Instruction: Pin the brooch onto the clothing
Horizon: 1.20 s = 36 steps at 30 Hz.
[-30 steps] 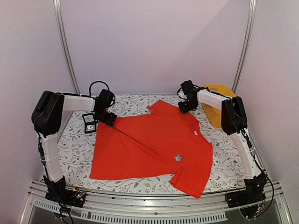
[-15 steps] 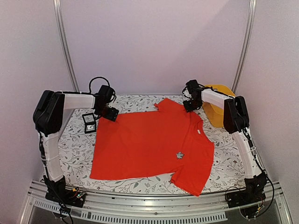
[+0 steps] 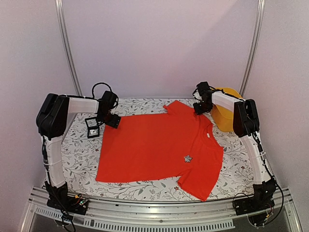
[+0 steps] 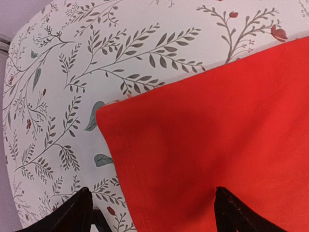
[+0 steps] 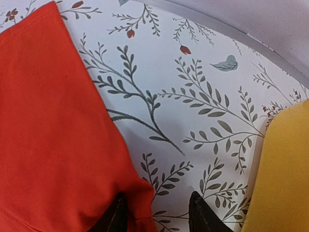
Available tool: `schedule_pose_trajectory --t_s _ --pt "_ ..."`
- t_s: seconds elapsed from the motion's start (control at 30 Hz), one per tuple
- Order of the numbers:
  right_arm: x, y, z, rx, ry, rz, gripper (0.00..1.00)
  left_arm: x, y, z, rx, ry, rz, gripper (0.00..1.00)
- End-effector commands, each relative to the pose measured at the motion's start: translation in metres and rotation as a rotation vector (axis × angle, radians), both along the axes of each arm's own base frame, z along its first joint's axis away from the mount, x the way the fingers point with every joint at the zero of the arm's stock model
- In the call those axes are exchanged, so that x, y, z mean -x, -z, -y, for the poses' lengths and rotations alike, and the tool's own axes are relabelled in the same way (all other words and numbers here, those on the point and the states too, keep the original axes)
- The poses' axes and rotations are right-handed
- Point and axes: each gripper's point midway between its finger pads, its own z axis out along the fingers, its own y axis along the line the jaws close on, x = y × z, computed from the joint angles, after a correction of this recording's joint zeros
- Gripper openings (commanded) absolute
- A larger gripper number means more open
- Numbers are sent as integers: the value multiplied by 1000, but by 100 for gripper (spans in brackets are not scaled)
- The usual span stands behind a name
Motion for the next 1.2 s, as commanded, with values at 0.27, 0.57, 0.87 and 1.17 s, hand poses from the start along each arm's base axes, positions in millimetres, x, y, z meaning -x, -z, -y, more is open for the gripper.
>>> schedule_pose_trajectory --t_s 0.27,0.57,0.87,1.17 --pt "12 -131 -35 -122 -87 157 99 13 -124 18 60 32 237 87" --pt "113 -304 -55 -385 -260 375 99 98 -239 1 265 -13 522 87" --pt "215 -298 59 -414 11 447 99 191 -230 -67 326 -217 671 92" --pt "284 -219 149 -421 308 485 99 236 -196 -111 356 -371 826 99"
